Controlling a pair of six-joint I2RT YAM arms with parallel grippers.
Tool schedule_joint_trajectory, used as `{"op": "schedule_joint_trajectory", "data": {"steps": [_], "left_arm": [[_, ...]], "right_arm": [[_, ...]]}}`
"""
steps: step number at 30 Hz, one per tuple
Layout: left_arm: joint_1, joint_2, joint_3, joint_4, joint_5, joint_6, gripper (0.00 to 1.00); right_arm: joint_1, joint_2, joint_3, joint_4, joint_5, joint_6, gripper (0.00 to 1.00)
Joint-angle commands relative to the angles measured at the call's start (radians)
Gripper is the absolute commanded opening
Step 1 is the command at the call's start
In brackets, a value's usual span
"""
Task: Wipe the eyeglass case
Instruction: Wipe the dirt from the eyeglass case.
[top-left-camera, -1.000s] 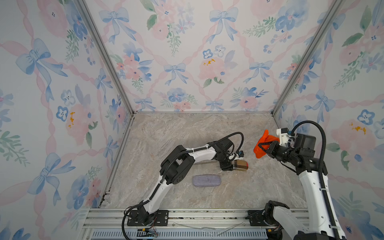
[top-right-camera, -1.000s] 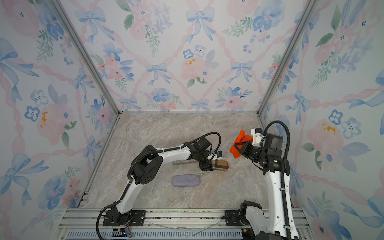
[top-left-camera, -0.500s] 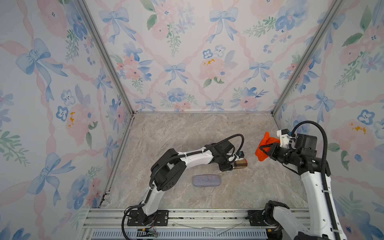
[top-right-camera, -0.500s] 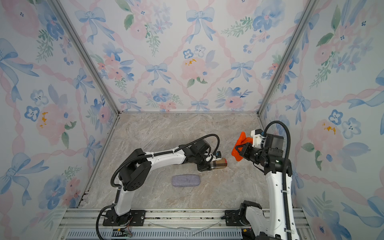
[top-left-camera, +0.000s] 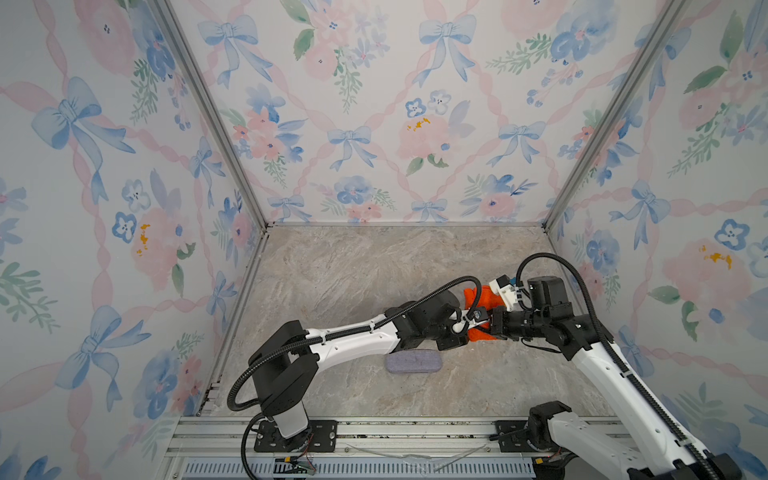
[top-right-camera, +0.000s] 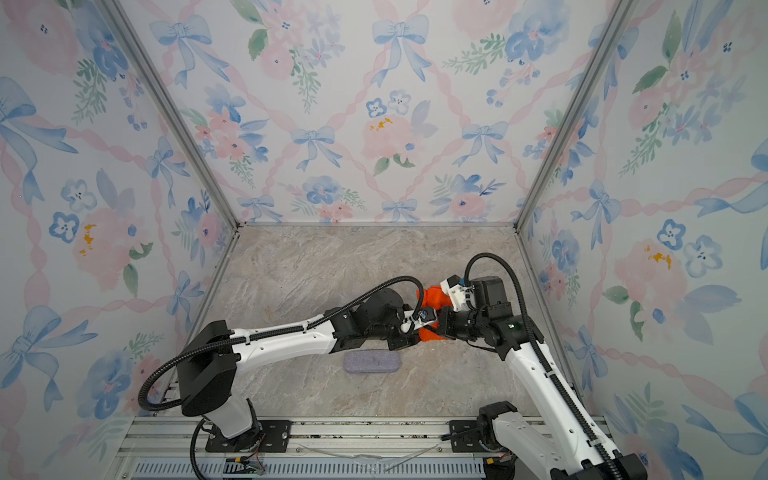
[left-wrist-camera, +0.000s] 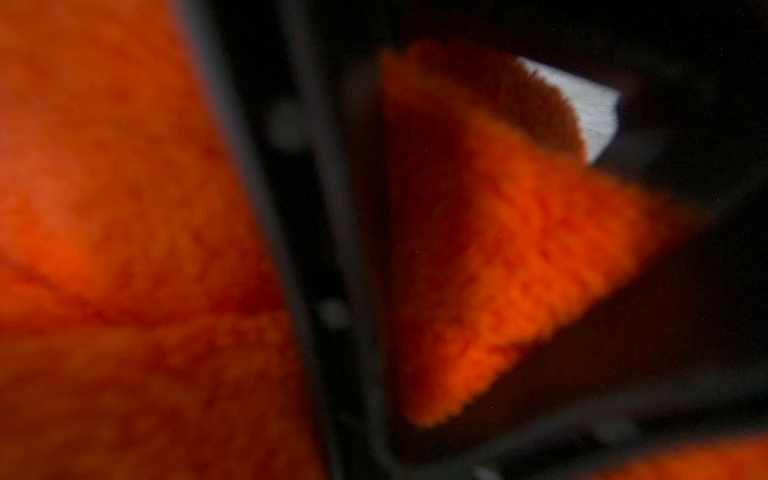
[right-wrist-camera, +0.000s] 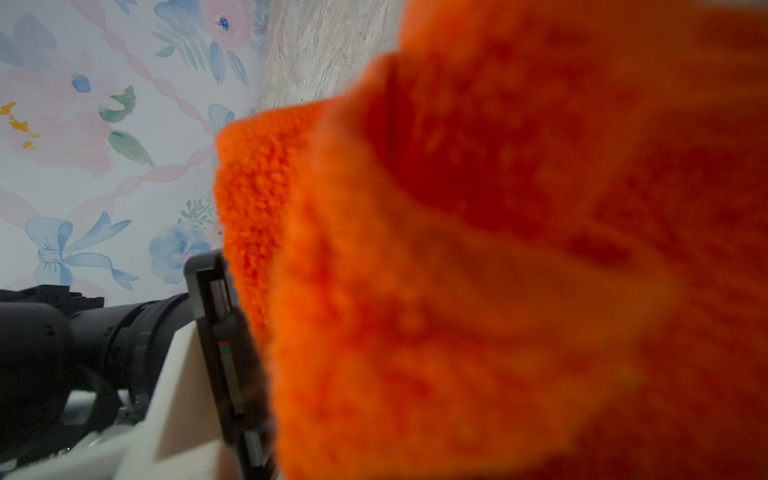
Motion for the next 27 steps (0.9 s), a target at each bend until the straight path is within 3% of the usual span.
{"op": "schedule_joint_trajectory", "data": {"steps": [1, 4, 6, 8, 13, 16, 18, 20, 25, 27], "left_arm": [[0.001, -0.055, -0.008, 0.157, -0.009, -0.050, 0.37], [0.000, -0.070, -0.030, 0.181, -0.024, -0.055, 0.37], [-0.001, -0.088, -0.046, 0.194, -0.010, -0.054, 0.37], [-0.003, -0.103, -0.052, 0.200, 0.001, -0.054, 0.37], [-0.006, -0.115, -0.045, 0.190, -0.020, -0.051, 0.36], [-0.006, -0.126, -0.055, 0.186, -0.029, -0.048, 0.35], [-0.006, -0.131, -0.061, 0.185, -0.032, -0.048, 0.35], [-0.005, -0.132, -0.063, 0.187, -0.032, -0.051, 0.36], [-0.005, -0.123, -0.061, 0.197, -0.038, -0.065, 0.35], [-0.006, -0.124, -0.066, 0.200, -0.037, -0.070, 0.35]], "right_arm": [[-0.063, -0.014, 0.044, -0.105, -0.020, -0.044, 0.00], [-0.178, -0.007, 0.093, -0.261, 0.011, -0.176, 0.00], [-0.188, -0.004, 0.115, -0.288, 0.054, -0.202, 0.00], [-0.151, 0.004, 0.105, -0.233, 0.049, -0.157, 0.00], [0.056, 0.038, 0.058, -0.020, 0.065, -0.006, 0.00], [-0.050, 0.052, 0.103, -0.135, 0.073, -0.114, 0.00], [-0.177, 0.064, 0.100, -0.145, -0.036, -0.151, 0.00], [-0.224, 0.089, 0.108, -0.142, -0.079, -0.156, 0.00], [0.035, 0.077, 0.094, -0.034, 0.068, -0.051, 0.00], [0.060, 0.061, 0.087, -0.060, 0.136, -0.076, 0.00]]}}
